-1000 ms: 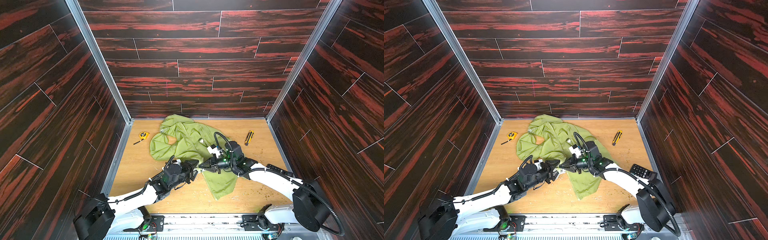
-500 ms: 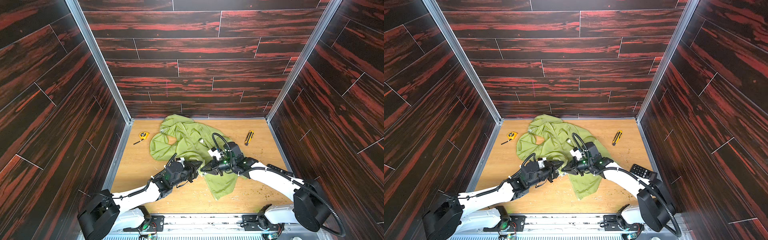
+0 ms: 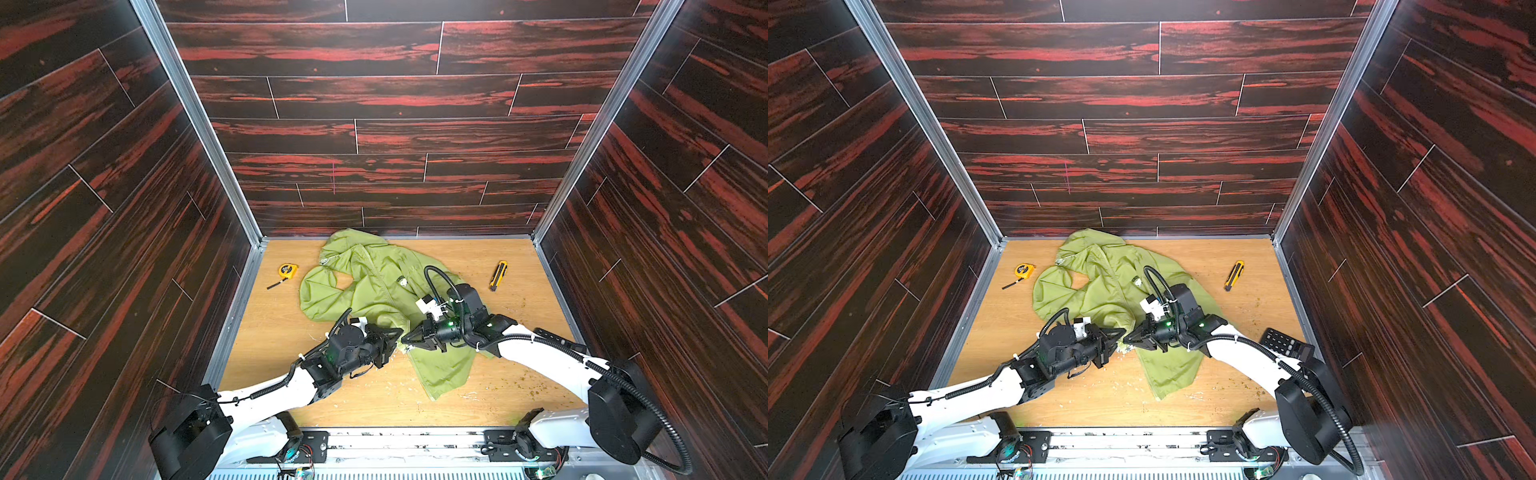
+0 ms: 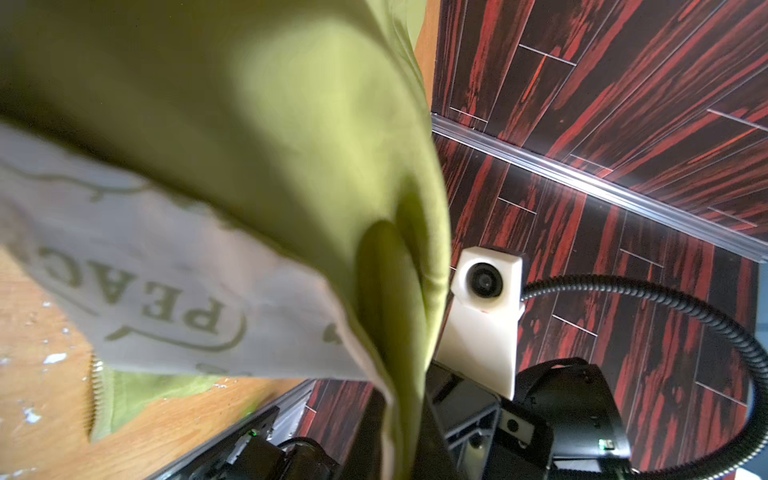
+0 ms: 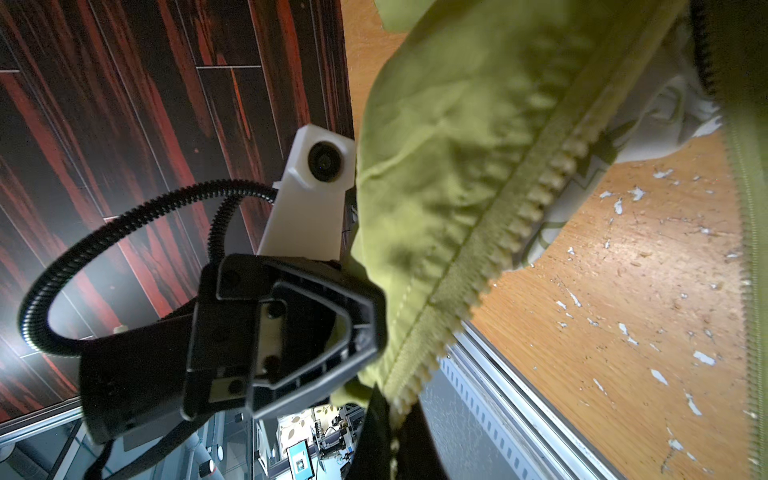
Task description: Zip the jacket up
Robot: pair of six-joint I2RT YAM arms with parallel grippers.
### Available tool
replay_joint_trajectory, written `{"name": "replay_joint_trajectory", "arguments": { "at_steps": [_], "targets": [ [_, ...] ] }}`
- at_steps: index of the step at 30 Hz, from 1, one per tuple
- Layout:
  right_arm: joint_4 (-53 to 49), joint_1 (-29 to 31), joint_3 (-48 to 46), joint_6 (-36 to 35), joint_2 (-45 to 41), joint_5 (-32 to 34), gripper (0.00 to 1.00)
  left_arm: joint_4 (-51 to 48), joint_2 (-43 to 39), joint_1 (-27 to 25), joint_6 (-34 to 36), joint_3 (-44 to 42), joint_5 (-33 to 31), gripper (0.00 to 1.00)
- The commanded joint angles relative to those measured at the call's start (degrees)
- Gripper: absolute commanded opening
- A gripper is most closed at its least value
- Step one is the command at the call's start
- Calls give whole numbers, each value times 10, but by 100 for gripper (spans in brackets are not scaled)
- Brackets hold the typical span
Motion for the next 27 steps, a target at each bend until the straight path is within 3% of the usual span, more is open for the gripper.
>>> {"name": "replay_joint_trajectory", "arguments": {
  "at_steps": [1,3,10,15,19,27],
  "targets": [
    [-6,-6,3,9,-27,7,0,23,-14,0,-5,-7,4,4],
    [13,-12,-7,24,-35,3,4,23,-16,0,-6,-10,2,0],
    [93,-27,-28,86,-37,-12,31,23,-14,-1,-3,0,9,0],
    [112,-28,-14,101,-14,-10,38,27,-7,-2,-1,9,16,0],
    [114,-29,-7,101,-3,-11,35,28,-7,-2,1,12,16,0],
    [115,-30,-6,102,12,-13,12,28,-10,-2,4,14,18,0]
  ]
}}
